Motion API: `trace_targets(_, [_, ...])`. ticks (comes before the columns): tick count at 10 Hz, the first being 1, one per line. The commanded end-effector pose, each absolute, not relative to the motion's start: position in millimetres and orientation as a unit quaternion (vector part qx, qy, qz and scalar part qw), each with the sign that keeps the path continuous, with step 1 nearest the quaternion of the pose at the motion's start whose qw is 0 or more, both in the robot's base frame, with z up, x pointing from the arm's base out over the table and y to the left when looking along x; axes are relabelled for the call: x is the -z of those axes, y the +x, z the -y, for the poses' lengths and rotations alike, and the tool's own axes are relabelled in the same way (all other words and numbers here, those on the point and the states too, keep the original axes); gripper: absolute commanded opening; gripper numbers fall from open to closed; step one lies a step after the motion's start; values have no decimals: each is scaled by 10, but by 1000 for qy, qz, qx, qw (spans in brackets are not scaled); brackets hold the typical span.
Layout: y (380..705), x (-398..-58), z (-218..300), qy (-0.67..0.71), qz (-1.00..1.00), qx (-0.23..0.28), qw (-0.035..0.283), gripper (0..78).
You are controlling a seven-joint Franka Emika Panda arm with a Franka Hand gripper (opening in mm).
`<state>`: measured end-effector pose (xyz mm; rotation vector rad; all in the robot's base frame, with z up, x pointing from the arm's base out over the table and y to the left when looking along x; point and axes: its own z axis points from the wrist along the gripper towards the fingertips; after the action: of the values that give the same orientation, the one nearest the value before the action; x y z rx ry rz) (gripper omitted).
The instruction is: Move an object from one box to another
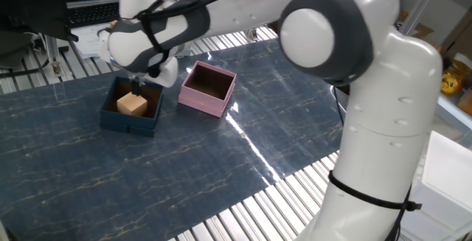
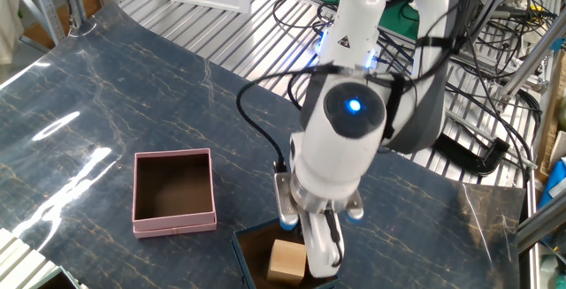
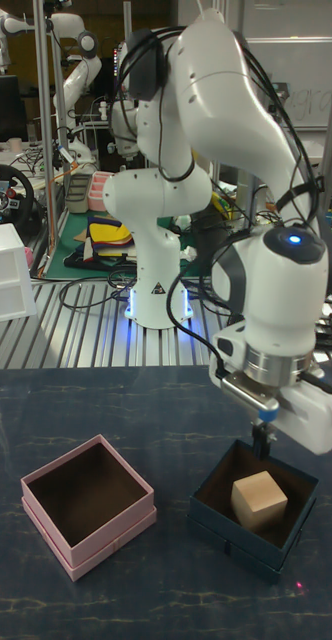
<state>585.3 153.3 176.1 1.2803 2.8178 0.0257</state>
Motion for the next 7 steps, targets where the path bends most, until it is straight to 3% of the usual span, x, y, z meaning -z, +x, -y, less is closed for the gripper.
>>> trace_targets(1, [5967, -1704, -1598, 436, -900, -6, 28, 0])
trace_targets(7, [6049, -1554, -1600, 456, -889, -5, 34, 0])
